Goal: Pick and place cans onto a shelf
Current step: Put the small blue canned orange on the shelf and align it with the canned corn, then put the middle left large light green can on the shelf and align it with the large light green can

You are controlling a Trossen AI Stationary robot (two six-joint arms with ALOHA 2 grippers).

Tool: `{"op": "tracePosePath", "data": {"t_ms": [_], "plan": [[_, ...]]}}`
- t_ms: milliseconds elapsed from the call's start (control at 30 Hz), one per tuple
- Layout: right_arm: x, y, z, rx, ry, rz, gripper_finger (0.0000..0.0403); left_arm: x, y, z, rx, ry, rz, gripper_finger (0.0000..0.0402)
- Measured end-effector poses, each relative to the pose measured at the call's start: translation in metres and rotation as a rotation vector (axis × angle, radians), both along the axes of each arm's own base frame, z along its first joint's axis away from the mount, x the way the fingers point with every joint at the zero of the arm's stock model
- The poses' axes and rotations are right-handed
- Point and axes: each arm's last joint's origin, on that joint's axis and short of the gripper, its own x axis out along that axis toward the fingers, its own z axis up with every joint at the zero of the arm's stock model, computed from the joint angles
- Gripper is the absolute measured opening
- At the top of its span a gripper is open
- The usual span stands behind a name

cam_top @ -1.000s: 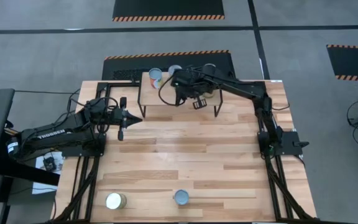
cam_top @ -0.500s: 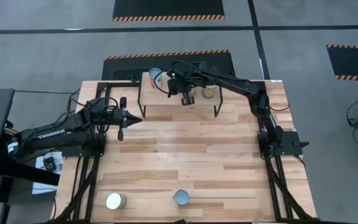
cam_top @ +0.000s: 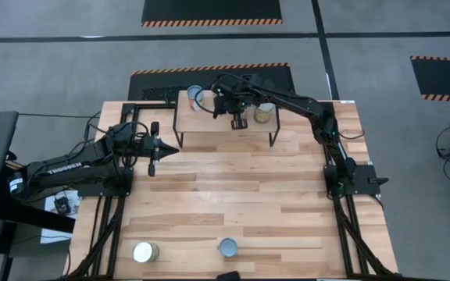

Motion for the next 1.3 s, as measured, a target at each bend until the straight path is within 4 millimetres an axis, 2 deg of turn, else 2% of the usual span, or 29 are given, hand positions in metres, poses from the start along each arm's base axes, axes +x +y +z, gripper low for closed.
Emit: {"op": "tracePosePath", "data": {"t_ms": [400, 567, 700, 833, 933, 1133, 1300], "plan": [[-0.003, -0.001, -0.001, 0.021, 0.006, -0.042, 0.0007, 0.0, 0.0, 0.0, -0.001, 0.001, 0.0, 0.0], [-0.006, 0.012, 0.017, -0.006, -0.05, -0.025, 0.0007, 0.0, 0.0, 0.0, -0.001, 0.001, 0.0, 0.0], [-0.009, 0.039, 0.036, -0.006, -0.111, 0.003, 0.0004, 0.0, 0.0, 0.0, -0.001, 0.001, 0.0, 0.0], [-0.018, 0.076, 0.055, 0.096, -0.188, 0.062, 0.0003, 0.0, 0.0, 0.0, -0.001, 0.002, 0.0, 0.0], [-0.023, 0.101, 0.06, 0.173, -0.256, 0.124, 0.0003, 0.0, 0.0, 0.0, -0.001, 0.002, 0.0, 0.0], [-0.028, 0.146, 0.034, 0.214, -0.392, 0.232, 0.0001, 0.0, -0.002, 0.0, -0.028, -0.003, -0.045, 0.0], [-0.042, 0.173, -0.017, 0.239, -0.552, 0.282, 0.0001, 0.002, -0.01, 0.0, -0.023, -0.008, -0.157, 0.0]]}}
